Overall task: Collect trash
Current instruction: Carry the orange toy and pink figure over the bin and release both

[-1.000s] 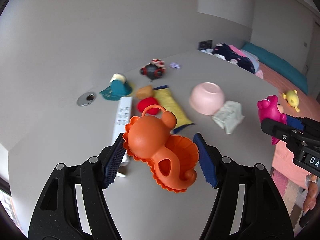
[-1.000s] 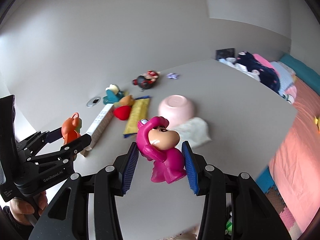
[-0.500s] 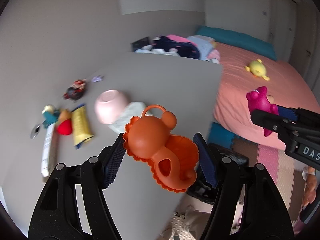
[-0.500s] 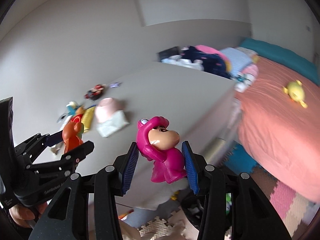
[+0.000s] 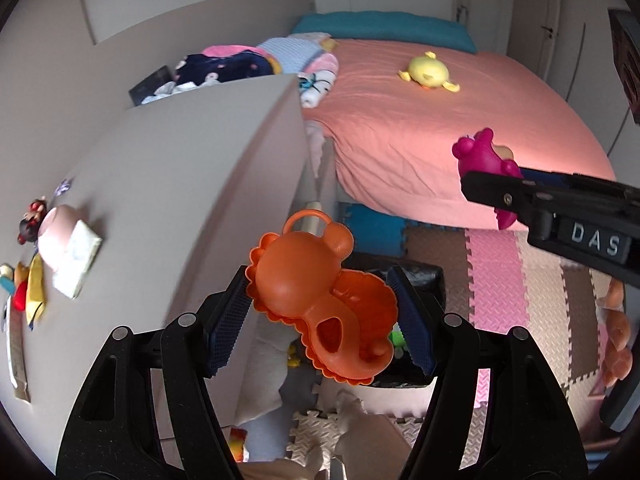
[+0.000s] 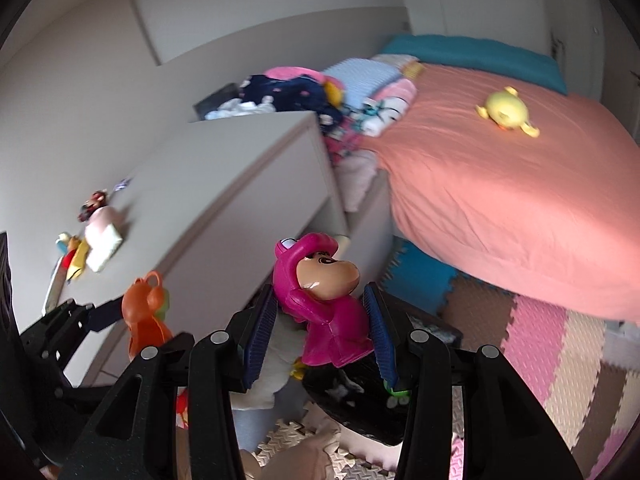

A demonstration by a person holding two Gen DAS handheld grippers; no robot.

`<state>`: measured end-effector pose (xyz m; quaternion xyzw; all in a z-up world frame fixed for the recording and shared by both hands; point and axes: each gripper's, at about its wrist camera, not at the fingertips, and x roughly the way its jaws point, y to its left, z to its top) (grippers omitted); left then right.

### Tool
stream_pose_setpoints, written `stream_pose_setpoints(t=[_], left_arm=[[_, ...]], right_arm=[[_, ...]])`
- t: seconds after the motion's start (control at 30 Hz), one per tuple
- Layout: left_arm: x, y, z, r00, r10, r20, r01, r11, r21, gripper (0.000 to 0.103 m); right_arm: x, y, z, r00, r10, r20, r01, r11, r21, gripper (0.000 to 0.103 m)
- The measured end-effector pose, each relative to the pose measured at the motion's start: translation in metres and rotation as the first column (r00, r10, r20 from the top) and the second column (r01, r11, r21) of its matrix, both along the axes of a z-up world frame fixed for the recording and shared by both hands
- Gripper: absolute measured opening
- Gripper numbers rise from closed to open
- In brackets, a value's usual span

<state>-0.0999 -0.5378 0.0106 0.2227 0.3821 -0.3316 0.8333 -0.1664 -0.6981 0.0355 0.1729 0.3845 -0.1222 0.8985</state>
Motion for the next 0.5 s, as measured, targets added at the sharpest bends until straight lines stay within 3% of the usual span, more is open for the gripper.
stream_pose_setpoints(t=[0.1, 0.13, 0.17, 0.2, 0.27, 0.5], left_arm=[[-0.002, -0.018, -0.013, 0.998, -0.044, -0.035, 0.045, 0.999, 0.027, 0.070], [-0.001, -0.023, -0.019, 0.996, -0.061, -0.059, 0.064, 0.997, 0.046, 0.079], [-0.001, -0.028, -0.023, 0.996, -0.067, -0.061, 0.071, 0.996, 0.062, 0.097], [-0.003, -0.030, -0.025, 0.997, -0.067, -0.039, 0.070, 0.995, 0.071, 0.097], [-0.005, -0.032, -0.030, 0.998, -0.067, -0.001, 0.067, 0.993, 0.096, 0.097], [0.009, -0.019, -0.034, 0.999, -0.033, -0.028, 0.036, 0.994, 0.100, 0.097]], right_arm=[[-0.002, -0.015, -0.010, 0.999, -0.035, -0.022, 0.035, 0.999, 0.010, 0.049], [-0.002, -0.020, -0.014, 0.998, -0.057, -0.040, 0.058, 0.998, 0.012, 0.055], [-0.001, -0.024, -0.017, 0.995, -0.082, -0.055, 0.083, 0.996, 0.010, 0.076], [-0.004, -0.028, -0.019, 0.990, -0.128, -0.058, 0.128, 0.992, -0.005, 0.086], [-0.007, -0.031, -0.020, 0.985, -0.165, -0.046, 0.165, 0.986, -0.012, 0.086], [-0.011, -0.038, -0.025, 0.986, -0.157, -0.047, 0.158, 0.987, 0.010, 0.086]])
